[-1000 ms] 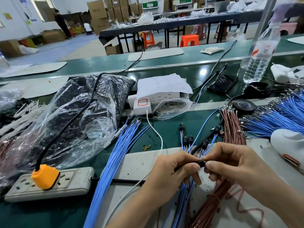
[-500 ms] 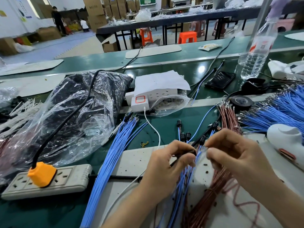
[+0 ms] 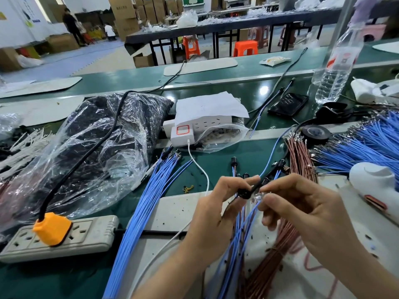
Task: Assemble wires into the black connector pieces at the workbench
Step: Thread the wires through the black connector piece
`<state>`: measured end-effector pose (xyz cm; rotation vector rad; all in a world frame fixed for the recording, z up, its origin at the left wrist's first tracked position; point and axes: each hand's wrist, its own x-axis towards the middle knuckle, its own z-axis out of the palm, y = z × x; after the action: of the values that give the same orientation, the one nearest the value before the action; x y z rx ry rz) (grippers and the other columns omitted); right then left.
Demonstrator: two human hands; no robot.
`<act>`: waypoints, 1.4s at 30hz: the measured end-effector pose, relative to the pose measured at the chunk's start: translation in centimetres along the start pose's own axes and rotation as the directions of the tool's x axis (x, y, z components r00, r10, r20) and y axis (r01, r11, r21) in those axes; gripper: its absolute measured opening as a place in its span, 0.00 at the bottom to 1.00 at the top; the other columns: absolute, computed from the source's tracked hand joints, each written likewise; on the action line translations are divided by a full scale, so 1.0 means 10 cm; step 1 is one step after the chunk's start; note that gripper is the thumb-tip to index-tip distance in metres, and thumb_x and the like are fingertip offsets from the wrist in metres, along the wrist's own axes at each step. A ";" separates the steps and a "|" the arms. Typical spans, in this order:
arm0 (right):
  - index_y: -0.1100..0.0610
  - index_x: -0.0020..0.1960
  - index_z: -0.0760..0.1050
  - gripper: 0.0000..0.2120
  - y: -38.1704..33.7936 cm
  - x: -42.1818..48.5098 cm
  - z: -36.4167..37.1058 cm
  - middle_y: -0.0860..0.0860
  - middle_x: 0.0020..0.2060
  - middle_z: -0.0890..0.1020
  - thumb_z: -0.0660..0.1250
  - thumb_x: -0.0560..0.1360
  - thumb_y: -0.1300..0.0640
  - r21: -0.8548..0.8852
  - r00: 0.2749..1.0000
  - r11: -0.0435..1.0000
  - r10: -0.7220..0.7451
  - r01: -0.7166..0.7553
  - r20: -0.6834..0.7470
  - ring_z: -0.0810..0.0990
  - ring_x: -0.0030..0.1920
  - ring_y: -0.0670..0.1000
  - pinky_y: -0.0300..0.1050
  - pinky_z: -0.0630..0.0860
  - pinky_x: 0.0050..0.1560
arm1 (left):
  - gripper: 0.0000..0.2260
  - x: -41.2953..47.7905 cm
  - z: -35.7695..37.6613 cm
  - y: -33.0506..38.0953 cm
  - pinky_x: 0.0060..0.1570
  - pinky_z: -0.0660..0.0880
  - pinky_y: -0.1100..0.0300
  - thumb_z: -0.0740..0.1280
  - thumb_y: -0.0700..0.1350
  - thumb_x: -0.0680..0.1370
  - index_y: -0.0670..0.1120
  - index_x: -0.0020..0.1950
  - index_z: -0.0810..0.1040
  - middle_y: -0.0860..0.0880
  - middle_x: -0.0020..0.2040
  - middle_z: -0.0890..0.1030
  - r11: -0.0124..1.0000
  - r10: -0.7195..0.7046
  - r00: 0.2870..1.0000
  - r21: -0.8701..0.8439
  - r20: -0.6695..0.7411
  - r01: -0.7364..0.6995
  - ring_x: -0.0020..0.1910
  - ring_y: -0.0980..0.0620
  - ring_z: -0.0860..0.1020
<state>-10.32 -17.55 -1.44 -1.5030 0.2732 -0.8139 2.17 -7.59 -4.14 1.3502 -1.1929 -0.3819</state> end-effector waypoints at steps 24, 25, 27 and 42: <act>0.58 0.35 0.78 0.11 0.05 0.06 -0.12 0.58 0.27 0.80 0.71 0.66 0.50 -0.225 0.989 0.963 0.147 -0.147 -0.014 0.78 0.23 0.53 0.41 0.75 0.23 | 0.11 -0.02 -0.01 -0.04 0.44 0.76 0.67 0.69 0.36 0.74 0.49 0.54 0.78 0.56 0.47 0.83 0.982 0.014 1.000 0.186 0.022 -0.018 0.38 0.59 0.81; 0.59 0.35 0.78 0.11 0.05 0.06 -0.13 0.58 0.26 0.79 0.71 0.65 0.50 -0.230 0.987 0.960 0.163 -0.161 -0.011 0.78 0.23 0.53 0.41 0.74 0.23 | 0.12 -0.02 -0.01 -0.04 0.44 0.77 0.67 0.69 0.36 0.74 0.50 0.53 0.78 0.55 0.46 0.83 0.983 0.011 0.999 0.182 0.031 -0.017 0.37 0.59 0.81; 0.59 0.35 0.78 0.11 0.05 0.06 -0.13 0.58 0.26 0.79 0.70 0.65 0.50 -0.241 0.983 0.954 0.185 -0.181 -0.007 0.78 0.23 0.54 0.41 0.74 0.22 | 0.10 -0.03 -0.01 -0.04 0.43 0.76 0.67 0.69 0.37 0.74 0.49 0.53 0.78 0.55 0.45 0.83 0.986 -0.005 0.999 0.168 0.040 -0.001 0.34 0.58 0.81; 0.60 0.41 0.84 0.12 0.07 0.12 -0.13 0.61 0.32 0.83 0.74 0.58 0.57 0.104 0.943 0.938 0.323 -0.330 0.080 0.83 0.31 0.53 0.39 0.79 0.32 | 0.04 -0.01 -0.04 -0.01 0.34 0.76 0.62 0.68 0.43 0.75 0.50 0.48 0.78 0.54 0.38 0.84 0.988 -0.132 0.991 -0.072 0.030 0.133 0.28 0.54 0.80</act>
<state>-10.10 -19.41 -1.86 -1.3255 0.4104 -0.5074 2.49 -7.36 -4.18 1.3681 -1.1019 -0.5337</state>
